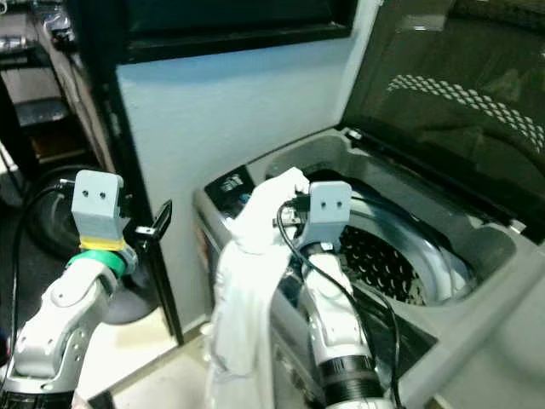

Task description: Clothes washing

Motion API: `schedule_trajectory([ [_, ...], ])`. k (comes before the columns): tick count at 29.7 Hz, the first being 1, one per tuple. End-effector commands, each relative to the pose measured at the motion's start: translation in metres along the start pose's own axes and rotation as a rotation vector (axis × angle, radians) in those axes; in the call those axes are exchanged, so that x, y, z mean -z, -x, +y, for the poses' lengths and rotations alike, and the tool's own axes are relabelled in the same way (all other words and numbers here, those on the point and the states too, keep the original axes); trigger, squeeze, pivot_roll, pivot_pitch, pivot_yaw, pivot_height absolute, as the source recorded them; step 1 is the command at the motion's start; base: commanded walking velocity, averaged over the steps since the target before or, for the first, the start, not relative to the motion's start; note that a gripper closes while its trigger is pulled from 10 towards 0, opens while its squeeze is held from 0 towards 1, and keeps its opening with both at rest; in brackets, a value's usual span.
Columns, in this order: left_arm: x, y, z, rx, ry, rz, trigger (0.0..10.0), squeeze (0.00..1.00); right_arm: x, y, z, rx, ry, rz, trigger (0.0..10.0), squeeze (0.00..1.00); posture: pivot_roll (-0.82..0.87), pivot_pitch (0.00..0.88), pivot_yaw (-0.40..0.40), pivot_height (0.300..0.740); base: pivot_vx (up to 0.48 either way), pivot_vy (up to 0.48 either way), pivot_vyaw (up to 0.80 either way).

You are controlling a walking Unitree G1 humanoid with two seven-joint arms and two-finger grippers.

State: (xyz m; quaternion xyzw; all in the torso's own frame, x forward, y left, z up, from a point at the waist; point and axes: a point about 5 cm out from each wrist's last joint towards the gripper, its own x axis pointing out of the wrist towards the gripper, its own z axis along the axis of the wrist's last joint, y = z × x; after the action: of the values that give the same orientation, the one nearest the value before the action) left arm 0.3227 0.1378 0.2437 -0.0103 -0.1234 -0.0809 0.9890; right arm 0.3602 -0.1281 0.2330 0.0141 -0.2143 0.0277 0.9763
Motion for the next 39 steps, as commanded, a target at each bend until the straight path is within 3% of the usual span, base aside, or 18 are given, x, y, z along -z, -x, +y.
schedule_trajectory([
  [1,0.004,0.0,-0.002,0.008,0.013,0.026,10.0,0.0,0.004,0.003,-0.014,0.054,-0.003,0.015,10.0,0.0,0.02,0.054,0.037,0.74,0.0,0.0,-0.8],
  [13,0.0,0.0,-0.006,0.048,0.027,0.016,10.0,0.0,0.003,0.002,-0.013,0.052,0.014,0.008,10.0,0.0,0.02,0.051,0.036,0.74,0.0,0.0,0.0],
  [19,-0.014,-0.002,-0.008,0.082,0.042,-0.038,10.0,0.0,0.0,0.001,-0.012,0.037,0.007,-0.009,10.0,0.0,0.02,0.048,0.036,0.74,0.0,0.0,0.0],
  [22,-0.025,-0.004,-0.01,0.1,0.045,-0.08,10.0,0.0,-0.005,0.001,-0.01,0.021,0.003,-0.035,10.0,0.0,0.02,0.045,0.038,0.74,0.0,0.0,0.0],
  [24,-0.043,-0.008,-0.011,0.127,-0.003,-0.144,10.0,0.0,-0.014,-0.002,-0.008,0.001,0.01,-0.077,10.0,0.0,0.02,0.045,0.037,0.74,0.0,0.0,0.0],
  [26,-0.047,-0.009,-0.011,0.132,-0.021,-0.161,10.0,0.0,-0.016,-0.002,-0.007,-0.004,0.012,-0.088,10.0,0.0,0.02,0.045,0.037,0.74,0.0,0.0,0.0],
  [28,-0.074,-0.021,-0.004,0.116,-0.049,-0.245,10.0,0.0,-0.037,-0.009,-0.008,-0.003,0.023,-0.163,10.0,0.0,0.02,0.044,0.038,0.74,0.0,0.0,0.0],
  [31,-0.086,-0.026,-0.001,0.105,-0.053,-0.282,10.0,0.0,-0.048,-0.013,-0.01,0.001,0.03,-0.202,10.0,0.0,0.02,0.044,0.038,0.74,0.0,0.0,0.0],
  [32,-0.098,-0.031,0.001,0.105,-0.053,-0.32,10.0,0.0,-0.063,-0.018,-0.016,0.027,0.033,-0.255,10.0,0.0,0.01,0.043,0.044,0.74,0.0,0.0,0.0],
  [35,-0.102,-0.034,-0.003,0.12,-0.054,-0.331,10.0,0.0,-0.081,-0.025,-0.03,0.074,0.073,-0.317,10.0,0.0,0.0,0.041,0.051,0.74,0.0,0.0,0.0],
  [36,-0.091,-0.03,-0.021,0.207,-0.085,-0.309,10.0,0.0,-0.096,-0.027,-0.055,0.118,0.163,-0.348,10.0,0.0,-0.02,0.049,0.058,0.74,0.0,0.0,0.0],
  [39,-0.086,-0.025,-0.029,0.242,-0.099,-0.303,10.0,0.0,-0.096,-0.024,-0.064,0.13,0.206,-0.346,10.0,0.0,-0.02,0.051,0.059,0.74,0.0,0.0,0.0],
])
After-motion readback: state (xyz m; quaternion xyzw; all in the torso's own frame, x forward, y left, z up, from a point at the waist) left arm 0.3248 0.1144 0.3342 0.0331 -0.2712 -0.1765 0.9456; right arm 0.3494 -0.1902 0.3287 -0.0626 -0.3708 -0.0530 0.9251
